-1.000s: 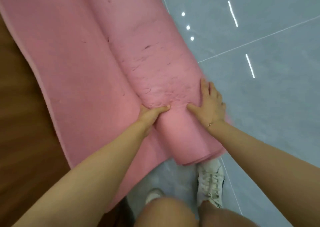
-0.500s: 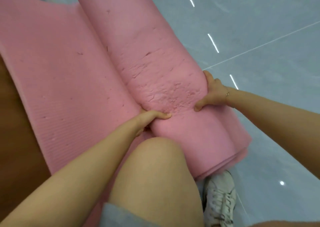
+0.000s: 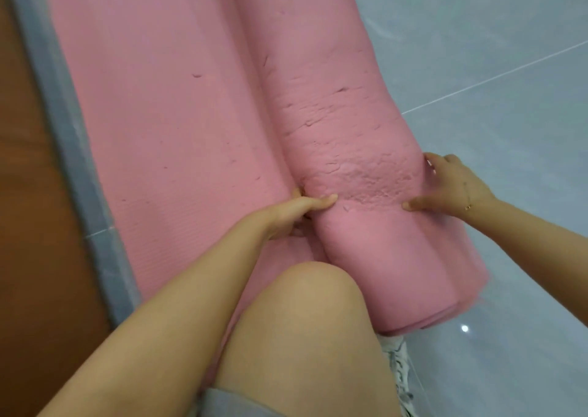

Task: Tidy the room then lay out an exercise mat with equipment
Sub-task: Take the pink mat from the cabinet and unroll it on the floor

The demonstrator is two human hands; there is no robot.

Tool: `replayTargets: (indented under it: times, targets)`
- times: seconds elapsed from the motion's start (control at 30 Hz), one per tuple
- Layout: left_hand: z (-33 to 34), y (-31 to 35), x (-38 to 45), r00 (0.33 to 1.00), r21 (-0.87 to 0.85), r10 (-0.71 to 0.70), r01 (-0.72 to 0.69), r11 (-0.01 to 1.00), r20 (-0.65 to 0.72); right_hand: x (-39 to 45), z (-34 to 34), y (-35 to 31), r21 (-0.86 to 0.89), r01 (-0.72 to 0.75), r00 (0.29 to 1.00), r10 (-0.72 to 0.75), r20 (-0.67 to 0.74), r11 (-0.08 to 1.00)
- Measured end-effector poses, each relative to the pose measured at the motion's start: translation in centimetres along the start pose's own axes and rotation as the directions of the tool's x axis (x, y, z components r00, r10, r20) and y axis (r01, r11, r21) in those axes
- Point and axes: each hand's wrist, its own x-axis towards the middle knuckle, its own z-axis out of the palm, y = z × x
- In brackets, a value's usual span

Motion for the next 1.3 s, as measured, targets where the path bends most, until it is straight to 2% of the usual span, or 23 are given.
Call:
replayTargets:
  times: [0.03, 0.07, 0.1, 0.13, 0.17, 0.2, 0.23, 0.3, 0.37, 0.4, 0.47, 0.53, 0.63, 0.73, 0.8, 0.83, 0.93, 1.07, 1.17, 1.23, 1.3]
  targets:
    - [-0.7, -0.3, -0.3, 0.994, 0.020, 0.110, -0.109, 0.994, -0.029, -0.3, 0.0, -0.3, -0.107, 0.048, 0.996, -0.055, -0.068, 0.993]
    - [-2.0, -0.8, -0.6, 0.947, 0.153, 0.299, -0.280, 0.948, -0.120, -0.6, 0.2, -0.7, -0.203, 0.097, 0.985, -0.124, -0.124, 0.974]
    - [-3.6, -1.8, -0.7, 0.825, 0.416, 0.512, -0.390, 0.821, -0.238, -0.9, 0.6, -1.1, -0.277, 0.143, 0.968, -0.192, -0.159, 0.950]
    - [-5.4, -2.9, -0.7, 0.670, 0.706, 0.685, -0.336, 0.623, -0.286, -1.2, 0.9, -1.5, -0.324, 0.176, 0.955, -0.241, -0.173, 0.929]
    - [-7.0, -4.1, -0.7, 0.602, 0.872, 0.743, -0.149, 0.466, -0.293, -1.2, 1.2, -1.9, -0.342, 0.190, 0.951, -0.258, -0.167, 0.920]
    - [-8.1, -5.1, -0.7, 0.616, 0.921, 0.719, 0.027, 0.388, -0.321, -1.3, 1.3, -2.4, -0.336, 0.199, 0.954, -0.261, -0.150, 0.920]
    - [-8.7, -6.2, -0.5, 0.654, 0.927, 0.672, 0.134, 0.350, -0.348, -1.6, 1.4, -3.3, -0.306, 0.219, 0.953, -0.270, -0.136, 0.927]
    - [-9.0, -6.7, 0.3, 0.709, 0.919, 0.593, 0.218, 0.329, -0.381, -2.0, 1.4, -5.8, -0.234, 0.333, 0.903, -0.380, -0.201, 0.914]
    - [-9.1, -5.9, 0.6, 0.743, 0.913, 0.547, 0.224, 0.340, -0.386, -2.7, 1.7, -9.7, -0.224, 0.526, 0.801, -0.567, -0.194, 0.820]
    - [-9.2, -5.4, 0.4, 0.763, 0.913, 0.523, 0.218, 0.345, -0.380, -2.9, 2.2, -11.6, -0.264, 0.610, 0.751, -0.652, -0.111, 0.747]
    - [-9.4, -5.2, 0.1, 0.807, 0.920, 0.473, 0.212, 0.329, -0.355, -3.0, 3.5, -14.3, -0.414, 0.678, 0.700, -0.706, 0.112, 0.607]
    - [-9.3, -5.0, -0.5, 0.828, 0.924, 0.443, 0.213, 0.317, -0.343, -2.6, 4.6, -14.4, -0.572, 0.652, 0.706, -0.673, 0.218, 0.498]
    - [-9.4, -4.3, -1.1, 0.873, 0.933, 0.389, 0.177, 0.313, -0.296, -2.1, 5.4, -11.9, -0.694, 0.567, 0.742, -0.641, 0.197, 0.444]
    - [-8.6, -4.4, -1.6, 0.897, 0.936, 0.347, 0.164, 0.311, -0.273, -2.4, 5.4, -10.2, -0.727, 0.518, 0.758, -0.636, 0.146, 0.451]
    - [-7.9, -4.5, -1.7, 0.902, 0.937, 0.340, 0.161, 0.311, -0.268, -2.7, 5.0, -9.2, -0.736, 0.478, 0.746, -0.664, 0.051, 0.480]
    - [-7.9, -4.5, -1.8, 0.903, 0.938, 0.337, 0.160, 0.307, -0.265, -2.6, 4.8, -8.6, -0.728, 0.464, 0.730, -0.684, -0.009, 0.505]
    - [-8.1, -3.9, -2.2, 0.913, 0.938, 0.307, 0.175, 0.298, -0.268, -2.5, 3.6, -7.4, -0.669, 0.414, 0.741, -0.655, -0.146, 0.618]
    - [-7.6, -1.5, -2.5, 0.913, 0.927, 0.259, 0.240, 0.288, -0.317, -2.4, 0.7, -5.1, -0.584, 0.266, 0.801, -0.513, -0.308, 0.767]
    - [-6.4, 1.8, -1.7, 0.856, 0.931, 0.377, 0.280, 0.235, -0.352, -1.2, -1.6, -2.9, -0.516, 0.153, 0.848, -0.380, -0.370, 0.843]
    - [-5.6, 4.1, -0.4, 0.815, 0.946, 0.483, 0.243, 0.216, -0.320, 0.2, -3.1, -1.7, -0.454, 0.097, 0.850, -0.311, -0.425, 0.886]
    - [-4.1, 6.3, 1.7, 0.811, 0.963, 0.525, 0.177, 0.201, -0.259, 1.9, -4.4, -0.2, -0.387, 0.055, 0.864, -0.238, -0.443, 0.920]
